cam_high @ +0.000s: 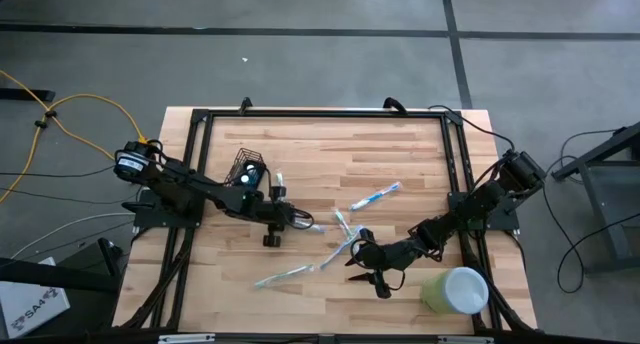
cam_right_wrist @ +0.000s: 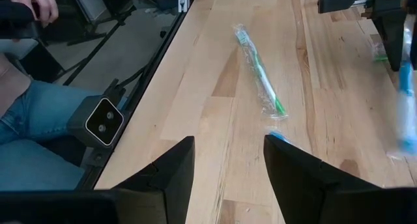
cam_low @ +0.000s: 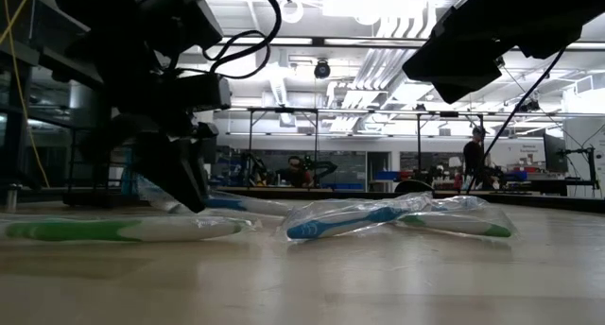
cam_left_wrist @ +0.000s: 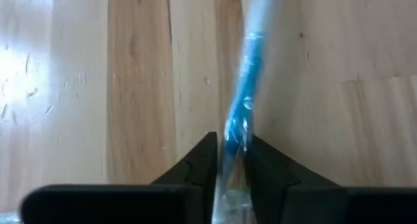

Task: Pick & Place toothbrushing station
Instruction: Put the left blue toothbrush into the black wire organizer

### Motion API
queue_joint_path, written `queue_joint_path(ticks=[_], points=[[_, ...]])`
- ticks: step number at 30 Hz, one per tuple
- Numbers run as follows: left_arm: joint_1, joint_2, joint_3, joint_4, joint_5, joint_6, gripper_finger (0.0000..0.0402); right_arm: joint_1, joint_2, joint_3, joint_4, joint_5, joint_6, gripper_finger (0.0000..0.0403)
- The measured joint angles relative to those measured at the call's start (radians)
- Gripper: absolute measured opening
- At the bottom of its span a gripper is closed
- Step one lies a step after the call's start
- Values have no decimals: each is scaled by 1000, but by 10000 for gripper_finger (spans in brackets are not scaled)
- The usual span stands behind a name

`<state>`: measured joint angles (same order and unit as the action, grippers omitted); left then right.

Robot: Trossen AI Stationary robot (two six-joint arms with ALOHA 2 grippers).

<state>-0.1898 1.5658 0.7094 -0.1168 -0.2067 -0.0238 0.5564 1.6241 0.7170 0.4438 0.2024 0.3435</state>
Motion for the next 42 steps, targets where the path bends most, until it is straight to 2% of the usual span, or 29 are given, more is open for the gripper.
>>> queue_joint_path(ticks=[5,18,26,33,42], points=[[0,0,0,12,1,-2,12,0,0,0,0,0,0,175],[-3,-15,30,72,-12,138,8,0,0,0,0,0,0,175],[-37,-63,59,70,-157,240,7,0,0,0,-1,0,0,175],[-80,-80,63,52,-323,326,7,0,0,0,0,0,0,175],[-95,-80,63,42,-351,176,7,0,0,0,-1,0,0,175]])
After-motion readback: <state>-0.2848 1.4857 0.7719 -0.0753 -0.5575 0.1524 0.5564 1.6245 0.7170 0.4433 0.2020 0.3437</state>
